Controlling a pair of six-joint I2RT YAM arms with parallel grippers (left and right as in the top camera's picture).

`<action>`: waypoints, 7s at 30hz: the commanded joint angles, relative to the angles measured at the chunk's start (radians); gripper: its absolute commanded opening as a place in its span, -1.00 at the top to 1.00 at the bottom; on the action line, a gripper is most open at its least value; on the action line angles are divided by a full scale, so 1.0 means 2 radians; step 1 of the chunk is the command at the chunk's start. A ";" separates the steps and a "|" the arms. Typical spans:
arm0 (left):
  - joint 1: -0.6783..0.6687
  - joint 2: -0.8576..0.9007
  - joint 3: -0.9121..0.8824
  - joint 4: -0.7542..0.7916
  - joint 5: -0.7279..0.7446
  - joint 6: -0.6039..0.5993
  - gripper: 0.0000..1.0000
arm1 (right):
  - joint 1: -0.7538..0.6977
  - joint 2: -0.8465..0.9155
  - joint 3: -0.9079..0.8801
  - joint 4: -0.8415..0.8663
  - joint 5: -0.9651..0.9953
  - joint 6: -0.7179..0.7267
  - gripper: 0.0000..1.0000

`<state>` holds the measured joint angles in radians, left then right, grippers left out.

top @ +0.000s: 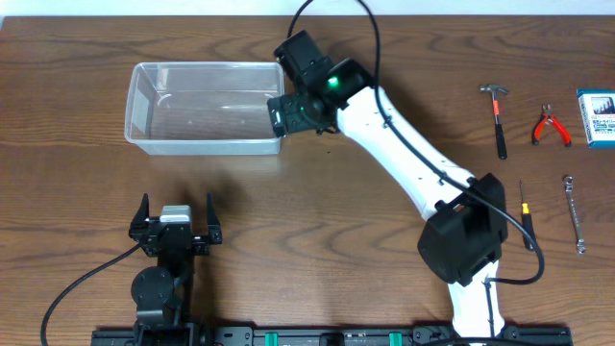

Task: Pack container
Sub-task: 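Reach the right gripper left to the clear container's right rim, then grip the container rim with the right gripper and drag it rightward, then slide the container right to table center and adjust its position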

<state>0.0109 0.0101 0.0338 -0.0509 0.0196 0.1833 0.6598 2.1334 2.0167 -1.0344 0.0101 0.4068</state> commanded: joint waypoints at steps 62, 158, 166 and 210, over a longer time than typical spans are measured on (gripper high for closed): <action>-0.001 -0.003 -0.015 -0.009 -0.002 -0.002 -0.96 | -0.065 0.083 0.029 -0.027 0.014 0.135 0.82; -0.001 -0.003 -0.015 -0.009 -0.002 -0.002 -0.96 | -0.267 -0.216 -0.396 -0.069 -0.023 -0.043 0.82; -0.001 -0.003 -0.015 -0.009 -0.002 -0.002 -0.96 | -0.250 -0.216 -0.421 -0.027 -0.026 -0.004 0.77; -0.001 -0.003 -0.015 -0.009 -0.002 -0.002 -0.96 | -0.304 -0.216 -0.421 0.013 -0.009 -0.241 0.62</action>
<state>0.0109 0.0101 0.0338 -0.0509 0.0196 0.1833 0.0612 1.7042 1.1805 -1.0164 -0.0113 -0.0208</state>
